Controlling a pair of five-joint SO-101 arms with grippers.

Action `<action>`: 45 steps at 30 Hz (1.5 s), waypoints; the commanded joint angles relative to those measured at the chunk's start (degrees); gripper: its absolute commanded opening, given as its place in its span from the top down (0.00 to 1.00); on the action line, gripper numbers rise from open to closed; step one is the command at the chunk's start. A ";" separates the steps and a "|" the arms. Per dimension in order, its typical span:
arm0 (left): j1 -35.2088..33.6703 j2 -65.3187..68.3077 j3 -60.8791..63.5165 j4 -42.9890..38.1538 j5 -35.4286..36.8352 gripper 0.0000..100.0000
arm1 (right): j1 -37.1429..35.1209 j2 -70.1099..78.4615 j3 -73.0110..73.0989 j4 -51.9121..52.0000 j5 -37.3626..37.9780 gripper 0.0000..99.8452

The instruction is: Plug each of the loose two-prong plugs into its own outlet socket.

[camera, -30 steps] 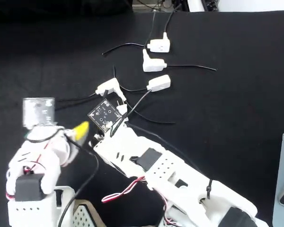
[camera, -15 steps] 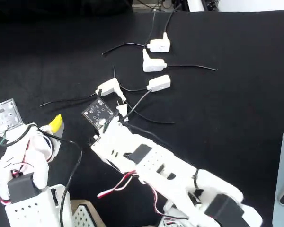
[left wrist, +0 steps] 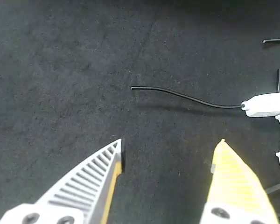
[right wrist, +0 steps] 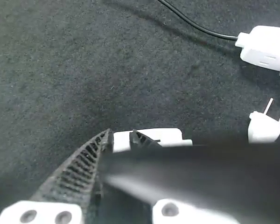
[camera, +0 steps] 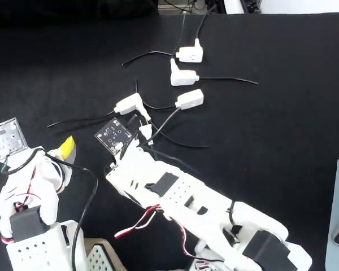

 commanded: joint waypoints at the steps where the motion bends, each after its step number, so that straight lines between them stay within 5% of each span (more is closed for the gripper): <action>1: -0.31 -0.26 -0.48 -1.14 0.44 0.70 | -0.35 0.13 -2.77 -2.02 -0.35 0.99; 19: -0.31 -0.26 -0.48 -0.97 0.44 0.70 | 2.81 5.76 -5.05 0.53 -0.18 0.99; 32: -0.31 -0.26 -0.48 -1.23 0.35 0.70 | 3.08 17.19 -8.92 0.79 9.58 0.99; 45: -0.31 -0.26 -0.13 -0.97 0.35 0.70 | 3.16 10.07 -9.45 5.54 9.76 0.91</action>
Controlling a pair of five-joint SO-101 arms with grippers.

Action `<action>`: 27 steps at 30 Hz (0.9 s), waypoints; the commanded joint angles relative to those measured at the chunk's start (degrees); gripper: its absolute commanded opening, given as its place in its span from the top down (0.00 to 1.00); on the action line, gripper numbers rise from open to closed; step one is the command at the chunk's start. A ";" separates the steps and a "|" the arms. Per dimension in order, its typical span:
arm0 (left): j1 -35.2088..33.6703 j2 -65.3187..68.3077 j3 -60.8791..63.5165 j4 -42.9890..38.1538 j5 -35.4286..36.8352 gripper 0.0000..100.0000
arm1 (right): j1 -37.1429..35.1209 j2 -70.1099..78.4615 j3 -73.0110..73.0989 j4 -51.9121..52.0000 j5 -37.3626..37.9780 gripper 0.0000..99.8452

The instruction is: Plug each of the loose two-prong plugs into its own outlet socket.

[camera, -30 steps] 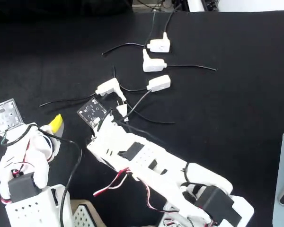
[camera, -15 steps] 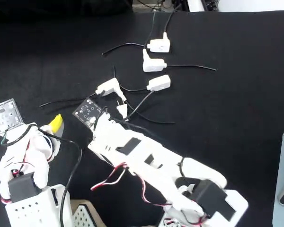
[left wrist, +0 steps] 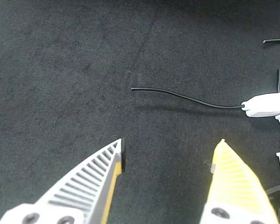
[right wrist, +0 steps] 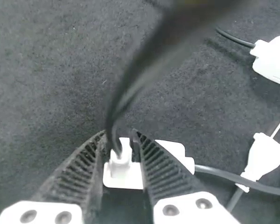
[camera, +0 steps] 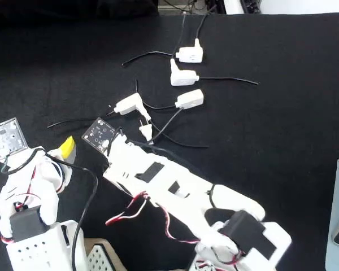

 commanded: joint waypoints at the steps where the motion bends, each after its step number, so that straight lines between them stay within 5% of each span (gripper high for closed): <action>1: -0.31 -0.26 0.31 -1.23 0.35 0.70 | 1.49 -6.64 -0.84 7.30 -0.53 0.89; 11: -0.31 -0.26 0.75 -1.32 0.35 0.70 | 1.41 -12.35 0.84 11.25 -2.99 0.87; 18: -0.31 -0.26 0.75 -1.32 0.35 0.70 | 1.41 -12.26 2.33 11.16 -2.73 0.98; 27: -0.31 -0.26 0.75 -1.32 0.35 0.70 | 1.23 -12.26 5.05 10.90 2.55 0.99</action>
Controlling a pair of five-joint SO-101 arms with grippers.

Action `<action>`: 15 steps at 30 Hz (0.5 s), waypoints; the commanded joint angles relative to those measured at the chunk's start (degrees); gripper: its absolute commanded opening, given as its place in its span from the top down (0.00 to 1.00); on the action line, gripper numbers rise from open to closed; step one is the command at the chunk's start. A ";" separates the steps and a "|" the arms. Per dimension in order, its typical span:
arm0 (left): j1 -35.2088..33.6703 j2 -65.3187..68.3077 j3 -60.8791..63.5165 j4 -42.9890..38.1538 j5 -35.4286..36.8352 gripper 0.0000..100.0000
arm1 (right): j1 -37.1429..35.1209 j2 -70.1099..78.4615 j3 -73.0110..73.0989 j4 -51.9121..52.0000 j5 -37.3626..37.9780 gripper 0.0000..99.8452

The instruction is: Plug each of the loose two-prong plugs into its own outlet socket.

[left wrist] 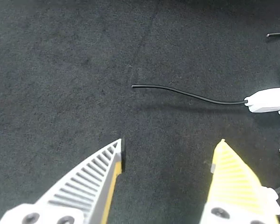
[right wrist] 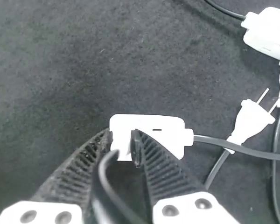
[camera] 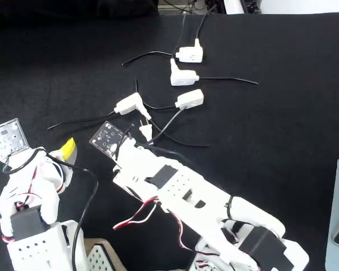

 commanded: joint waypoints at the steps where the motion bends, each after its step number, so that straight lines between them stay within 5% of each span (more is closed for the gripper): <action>1: -0.31 -0.26 -0.40 -1.14 0.35 0.70 | 0.53 -0.57 0.31 0.35 0.88 0.99; 9: 0.13 0.18 -0.40 -0.79 -5.19 0.68 | 0.26 -6.20 -8.75 15.21 -2.55 0.78; 15: 4.35 0.35 -1.19 2.29 -7.56 0.64 | 0.35 -17.89 -13.41 27.87 -6.51 0.78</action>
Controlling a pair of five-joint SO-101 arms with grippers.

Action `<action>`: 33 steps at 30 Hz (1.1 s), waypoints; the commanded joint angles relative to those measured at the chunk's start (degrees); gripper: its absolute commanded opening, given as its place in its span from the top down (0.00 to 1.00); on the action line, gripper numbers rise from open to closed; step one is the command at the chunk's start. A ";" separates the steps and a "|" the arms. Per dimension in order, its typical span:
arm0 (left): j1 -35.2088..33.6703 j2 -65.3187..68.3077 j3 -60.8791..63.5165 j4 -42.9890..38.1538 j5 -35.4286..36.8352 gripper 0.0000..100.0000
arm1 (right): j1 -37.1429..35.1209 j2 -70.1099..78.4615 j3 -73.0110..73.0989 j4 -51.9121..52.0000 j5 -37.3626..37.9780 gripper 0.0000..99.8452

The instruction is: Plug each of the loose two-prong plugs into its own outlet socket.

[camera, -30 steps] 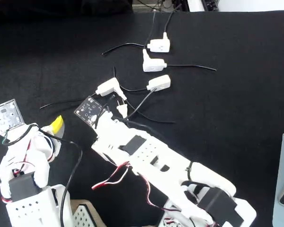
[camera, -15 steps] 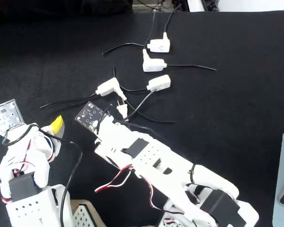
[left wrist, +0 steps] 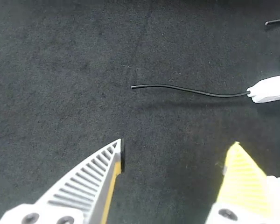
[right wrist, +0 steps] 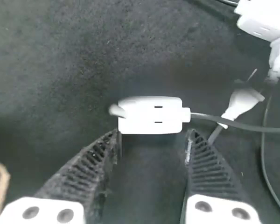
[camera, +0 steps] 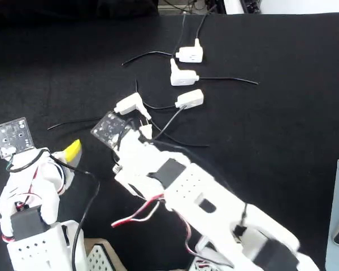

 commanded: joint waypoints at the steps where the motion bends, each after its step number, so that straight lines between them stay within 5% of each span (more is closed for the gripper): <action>1: 5.05 0.44 -1.63 2.99 -3.34 0.64 | 0.53 -10.95 -4.26 7.82 -1.67 0.79; 10: 12.35 1.76 -1.71 5.98 -10.02 0.64 | 11.60 -31.16 -1.36 19.43 -1.76 0.82; 21: 22.90 27.69 -8.92 5.01 -10.37 0.64 | 24.26 -33.89 12.79 9.41 -1.76 0.82; 33: 31.16 41.14 -3.56 -13.01 -10.02 0.64 | 31.21 -33.89 12.97 8.97 -1.32 0.82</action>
